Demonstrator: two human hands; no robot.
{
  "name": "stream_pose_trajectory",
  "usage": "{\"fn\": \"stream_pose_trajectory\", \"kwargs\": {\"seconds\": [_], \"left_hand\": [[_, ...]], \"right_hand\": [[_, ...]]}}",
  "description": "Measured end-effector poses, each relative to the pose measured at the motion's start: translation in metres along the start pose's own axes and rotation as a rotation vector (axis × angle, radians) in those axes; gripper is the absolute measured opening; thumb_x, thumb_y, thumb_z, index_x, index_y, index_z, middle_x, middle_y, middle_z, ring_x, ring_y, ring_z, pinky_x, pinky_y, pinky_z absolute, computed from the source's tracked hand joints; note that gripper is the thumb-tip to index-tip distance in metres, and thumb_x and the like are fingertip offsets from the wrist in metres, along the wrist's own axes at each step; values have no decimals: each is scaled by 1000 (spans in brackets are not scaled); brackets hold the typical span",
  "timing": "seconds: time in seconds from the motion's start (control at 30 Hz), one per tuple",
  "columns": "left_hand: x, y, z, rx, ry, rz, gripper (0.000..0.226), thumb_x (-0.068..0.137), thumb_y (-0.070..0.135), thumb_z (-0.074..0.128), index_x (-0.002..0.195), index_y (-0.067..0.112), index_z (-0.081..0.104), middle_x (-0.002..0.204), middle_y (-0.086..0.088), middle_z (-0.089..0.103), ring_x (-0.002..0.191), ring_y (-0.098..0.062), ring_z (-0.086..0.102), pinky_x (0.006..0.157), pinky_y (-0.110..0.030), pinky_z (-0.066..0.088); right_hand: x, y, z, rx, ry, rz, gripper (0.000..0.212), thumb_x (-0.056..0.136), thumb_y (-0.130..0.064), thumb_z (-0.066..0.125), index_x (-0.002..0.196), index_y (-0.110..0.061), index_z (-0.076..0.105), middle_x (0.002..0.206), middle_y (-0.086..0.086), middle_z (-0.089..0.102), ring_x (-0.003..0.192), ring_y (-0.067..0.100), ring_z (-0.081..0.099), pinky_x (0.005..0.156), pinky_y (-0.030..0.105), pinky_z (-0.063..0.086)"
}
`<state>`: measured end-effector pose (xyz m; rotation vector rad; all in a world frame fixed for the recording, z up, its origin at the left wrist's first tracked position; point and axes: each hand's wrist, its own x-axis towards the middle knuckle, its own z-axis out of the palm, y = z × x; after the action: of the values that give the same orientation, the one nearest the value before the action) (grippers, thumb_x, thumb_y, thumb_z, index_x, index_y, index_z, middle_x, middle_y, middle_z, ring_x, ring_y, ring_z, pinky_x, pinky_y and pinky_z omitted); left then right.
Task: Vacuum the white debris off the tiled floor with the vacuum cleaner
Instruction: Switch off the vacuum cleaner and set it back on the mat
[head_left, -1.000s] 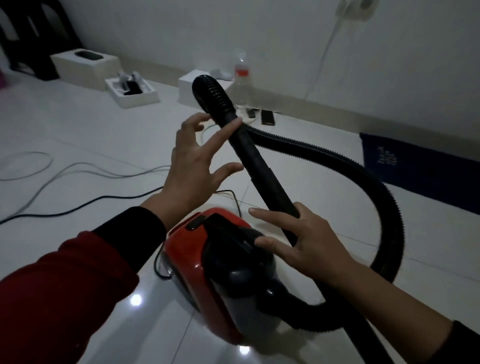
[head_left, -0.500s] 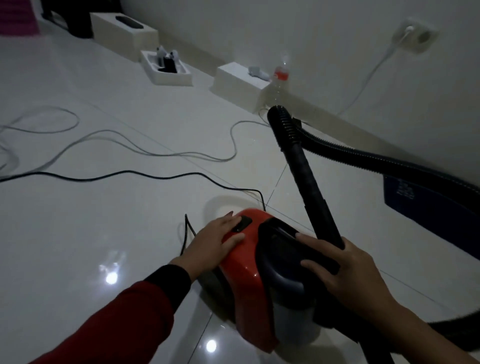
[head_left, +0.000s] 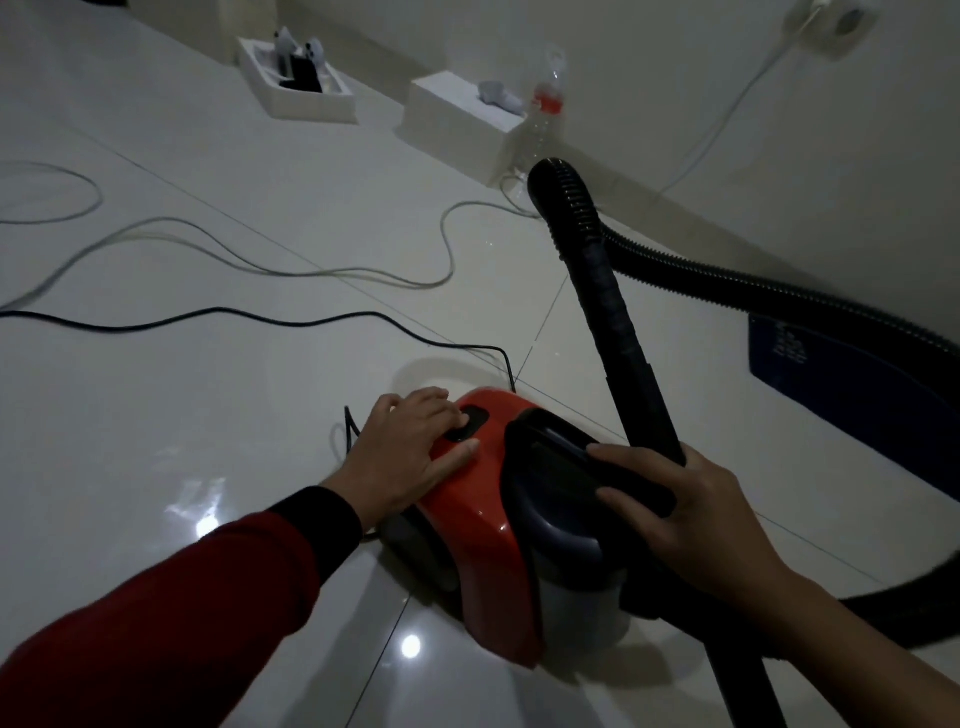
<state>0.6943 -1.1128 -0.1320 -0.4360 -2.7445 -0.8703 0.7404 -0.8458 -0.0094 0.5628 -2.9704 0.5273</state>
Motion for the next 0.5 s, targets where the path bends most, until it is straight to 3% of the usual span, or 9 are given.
{"fn": "stream_pose_trajectory", "kwargs": {"seconds": [0.1,0.23,0.33,0.43,0.5], "left_hand": [[3,6,-5,64,-38,-5,64,83,66,28,116,24,64,122,10,62,128,-10,42,97,-34,23],[-4,8,-16,63,-180,-43,88,74,81,14,135,28,50,138,11,51,135,-9,31,101,-33,21],[-18,27,-17,54,-200,-191,90,73,76,7,144,29,35,147,9,39,138,-13,24,105,-36,21],[-28,70,-15,-47,-74,-299,79,81,67,10,148,28,25,135,-1,48,128,-19,36,101,-34,29],[-25,100,-18,-374,-38,-361,66,93,59,25,151,29,13,109,-1,62,106,-15,55,89,-25,38]], "right_hand": [[-1,1,-1,6,-6,-2,41,78,-42,67,118,-51,60,98,0,62,85,16,65,74,31,59],[0,3,1,-16,26,-29,46,78,-37,72,119,-53,58,96,1,62,82,16,65,73,28,58],[-1,2,0,-31,28,-59,52,78,-34,74,121,-55,53,96,0,60,82,18,64,73,27,57],[0,3,0,-29,21,-70,57,79,-34,75,122,-58,47,96,-4,54,84,20,64,75,28,56],[0,5,-1,-10,-3,-72,61,79,-36,73,123,-62,42,99,0,58,86,20,63,78,32,57]]}}
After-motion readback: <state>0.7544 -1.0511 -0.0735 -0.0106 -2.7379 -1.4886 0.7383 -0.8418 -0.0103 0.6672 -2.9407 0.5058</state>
